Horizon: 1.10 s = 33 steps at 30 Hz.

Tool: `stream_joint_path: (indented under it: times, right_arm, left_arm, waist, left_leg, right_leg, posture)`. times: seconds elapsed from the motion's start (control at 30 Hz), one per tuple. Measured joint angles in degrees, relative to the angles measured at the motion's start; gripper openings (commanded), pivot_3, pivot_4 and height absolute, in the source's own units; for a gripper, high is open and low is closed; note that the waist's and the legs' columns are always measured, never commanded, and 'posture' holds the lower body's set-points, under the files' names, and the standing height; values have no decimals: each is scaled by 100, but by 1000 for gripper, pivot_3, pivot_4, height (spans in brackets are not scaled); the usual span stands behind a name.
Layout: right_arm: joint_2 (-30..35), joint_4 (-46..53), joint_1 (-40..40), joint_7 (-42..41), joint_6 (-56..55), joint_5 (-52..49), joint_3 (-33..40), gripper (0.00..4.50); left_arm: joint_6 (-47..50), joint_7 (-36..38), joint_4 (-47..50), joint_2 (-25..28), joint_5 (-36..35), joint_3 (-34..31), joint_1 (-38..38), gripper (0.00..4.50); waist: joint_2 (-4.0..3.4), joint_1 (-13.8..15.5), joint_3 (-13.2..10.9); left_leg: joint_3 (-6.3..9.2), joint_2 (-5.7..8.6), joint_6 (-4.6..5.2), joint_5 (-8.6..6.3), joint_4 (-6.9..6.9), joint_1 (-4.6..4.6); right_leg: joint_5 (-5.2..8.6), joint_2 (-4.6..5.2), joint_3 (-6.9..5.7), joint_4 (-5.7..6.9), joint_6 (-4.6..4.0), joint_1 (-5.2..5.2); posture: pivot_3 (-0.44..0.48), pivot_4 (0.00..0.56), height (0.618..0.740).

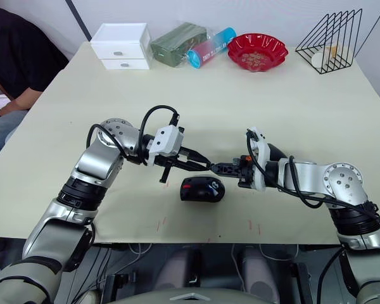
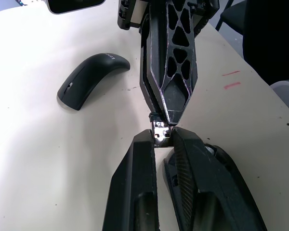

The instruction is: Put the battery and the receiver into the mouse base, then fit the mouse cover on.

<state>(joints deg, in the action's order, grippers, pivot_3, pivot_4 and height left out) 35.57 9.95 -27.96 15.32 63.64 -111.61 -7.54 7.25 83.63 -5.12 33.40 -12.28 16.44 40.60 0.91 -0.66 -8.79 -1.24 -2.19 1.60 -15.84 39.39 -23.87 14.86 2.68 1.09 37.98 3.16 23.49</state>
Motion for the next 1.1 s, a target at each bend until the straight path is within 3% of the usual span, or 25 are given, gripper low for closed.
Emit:
stream_joint_path:
  times: [0.77, 0.9, 1.1]
  right_arm:
    - [28, 5, 0, -6, 1, 2, -2, 46]
    - [48, 18, -66, -73, 7, 0, -2, 1286]
    - [91, 26, -78, -111, 6, 7, -2, 1286]
  left_arm:
    - [-30, -1, 0, -27, 42, 2, 1, 50]
    - [-30, 6, -1, -45, 83, 57, 0, 50]
    - [-36, 6, -2, -59, 86, 98, 0, 50]
  waist:
    - [0, 0, 0]
    - [0, -1, 0]
    - [0, -1, 0]
  left_leg:
    - [0, 0, 0, 0, 0, 0]
    - [0, 0, 0, 0, 0, 0]
    - [0, 0, 0, 0, 0, 0]
  right_leg:
    - [0, 0, 0, 0, 0, 0]
    - [0, 0, 0, 0, 0, 0]
    - [0, 0, 0, 0, 0, 0]
  posture:
    - [0, 150, 740]
    - [0, 150, 740]
    - [0, 150, 740]
